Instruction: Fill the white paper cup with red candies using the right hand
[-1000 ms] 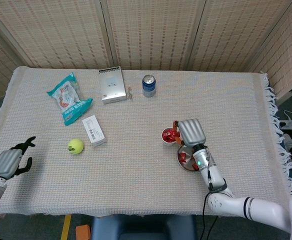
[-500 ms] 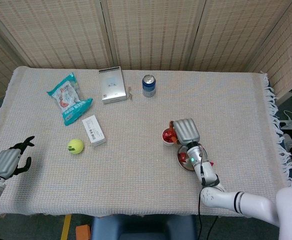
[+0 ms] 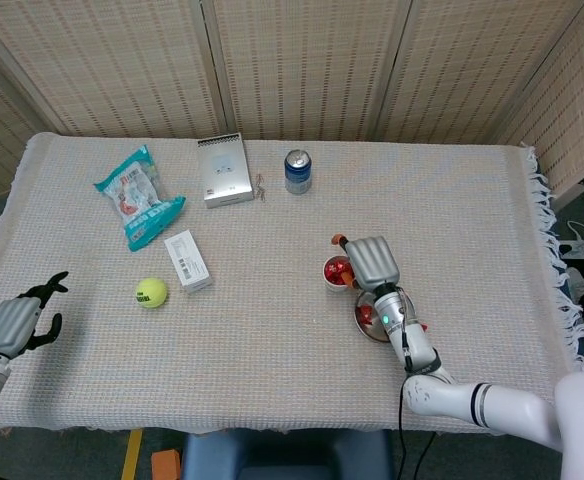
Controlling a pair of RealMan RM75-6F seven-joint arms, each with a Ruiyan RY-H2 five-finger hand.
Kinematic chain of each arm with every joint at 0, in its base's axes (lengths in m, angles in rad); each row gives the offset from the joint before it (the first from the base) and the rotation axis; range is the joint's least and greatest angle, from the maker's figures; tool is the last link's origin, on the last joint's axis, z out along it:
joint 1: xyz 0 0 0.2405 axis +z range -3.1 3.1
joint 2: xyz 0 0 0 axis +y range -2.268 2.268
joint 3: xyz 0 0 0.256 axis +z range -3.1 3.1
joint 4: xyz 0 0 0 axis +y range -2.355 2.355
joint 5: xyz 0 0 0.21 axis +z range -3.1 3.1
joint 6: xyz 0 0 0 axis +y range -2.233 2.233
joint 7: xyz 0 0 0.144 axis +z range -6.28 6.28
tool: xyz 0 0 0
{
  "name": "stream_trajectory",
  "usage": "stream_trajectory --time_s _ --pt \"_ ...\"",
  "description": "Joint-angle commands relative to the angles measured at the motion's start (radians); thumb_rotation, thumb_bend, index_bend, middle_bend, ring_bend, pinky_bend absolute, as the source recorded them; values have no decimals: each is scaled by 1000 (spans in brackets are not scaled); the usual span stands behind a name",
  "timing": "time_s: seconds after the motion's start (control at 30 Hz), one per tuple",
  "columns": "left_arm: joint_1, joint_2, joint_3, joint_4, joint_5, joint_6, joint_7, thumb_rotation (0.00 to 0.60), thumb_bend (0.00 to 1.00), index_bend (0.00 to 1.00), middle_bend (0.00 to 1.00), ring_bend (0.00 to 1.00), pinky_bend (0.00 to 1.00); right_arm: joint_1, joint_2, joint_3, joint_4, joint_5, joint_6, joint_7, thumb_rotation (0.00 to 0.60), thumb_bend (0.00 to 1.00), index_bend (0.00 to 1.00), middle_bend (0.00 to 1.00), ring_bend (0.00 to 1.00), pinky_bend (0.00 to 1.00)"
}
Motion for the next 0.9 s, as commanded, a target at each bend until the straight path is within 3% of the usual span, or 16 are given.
stream_trajectory --time_s 0.03,0.3,0.5,0.77,0.9 --pt "0 0 0 0 0 0 -1 600 608 0 212 192 331 -3 15 -8 -18 -3 5 -3 600 239 254 837 835 1000" --pt "0 0 0 -1 0 0 2 600 609 0 212 192 331 -55 89 -52 -115 -87 70 27 600 239 254 837 834 1000" --pt "-1 -2 0 -3 -1 -1 11 600 608 0 212 192 331 -164 175 -166 -190 -248 157 94 600 239 342 837 834 1000" --pt "-2 -9 3 -9 -5 -7 37 600 608 0 212 192 331 -295 222 -307 -142 -339 196 155 600 240 427 837 834 1000" --pt "-5 -11 3 -12 -8 -11 47 600 609 0 212 192 331 -336 215 -337 -87 -371 198 198 600 239 439 837 834 1000"
